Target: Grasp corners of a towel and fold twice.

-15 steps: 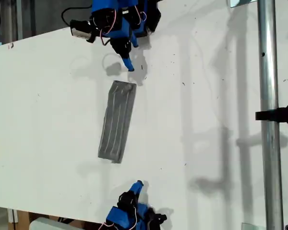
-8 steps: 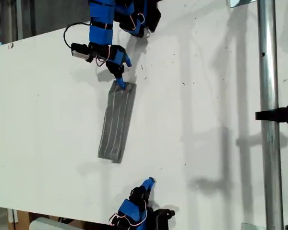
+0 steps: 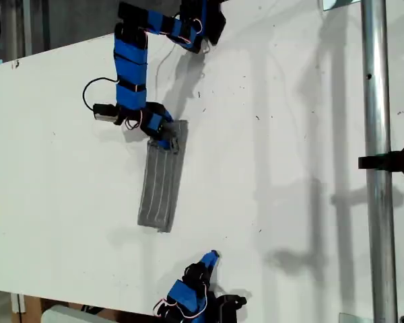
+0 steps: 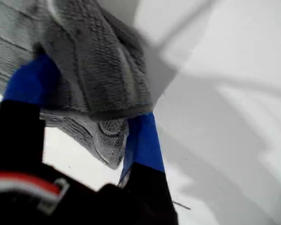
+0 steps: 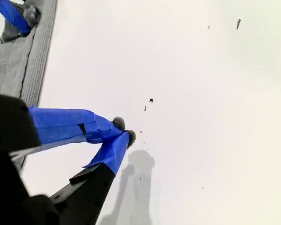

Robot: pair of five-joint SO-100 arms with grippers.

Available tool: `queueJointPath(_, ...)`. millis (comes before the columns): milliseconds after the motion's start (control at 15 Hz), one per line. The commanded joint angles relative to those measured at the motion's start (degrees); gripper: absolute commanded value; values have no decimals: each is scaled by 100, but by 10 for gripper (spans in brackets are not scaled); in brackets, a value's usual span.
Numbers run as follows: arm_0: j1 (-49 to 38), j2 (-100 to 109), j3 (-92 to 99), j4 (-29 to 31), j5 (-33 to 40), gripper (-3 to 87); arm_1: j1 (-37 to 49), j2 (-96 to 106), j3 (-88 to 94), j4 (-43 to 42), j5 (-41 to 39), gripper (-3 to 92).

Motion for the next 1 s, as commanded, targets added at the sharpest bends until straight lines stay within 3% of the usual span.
queueJointPath(0, 70, 44, -62, 26, 53, -26, -26, 114, -220, 35, -185, 34)
queueJointPath(200, 26, 44, -79, 26, 220, -26, -220, 1951, 1081, 1099, -308, -2)
queueJointPath(333, -88, 44, -79, -9, 387, -26, -703, 4008, 2065, 2373, 167, -2)
queueJointPath(467, -176, 44, -70, -62, 492, -26, -1380, 5458, 2153, 4034, 870, -2)
queueJointPath(533, -176, 44, -62, -62, 501, -26, -1661, 5660, 1925, 4412, 1143, -2)
queueJointPath(600, -176, 44, -44, -62, 501, -26, -1705, 5467, 1731, 4025, 1081, -2)
queueJointPath(800, -185, 44, 62, -114, 396, -26, -1187, 3322, 721, 1178, 316, -2)
queueJointPath(867, -185, 44, 149, -88, 308, -24, -1169, 2813, 185, 571, 290, 22)
queueJointPath(933, -220, 44, 149, 105, 325, -23, -1266, 2654, -158, 132, 272, 287)
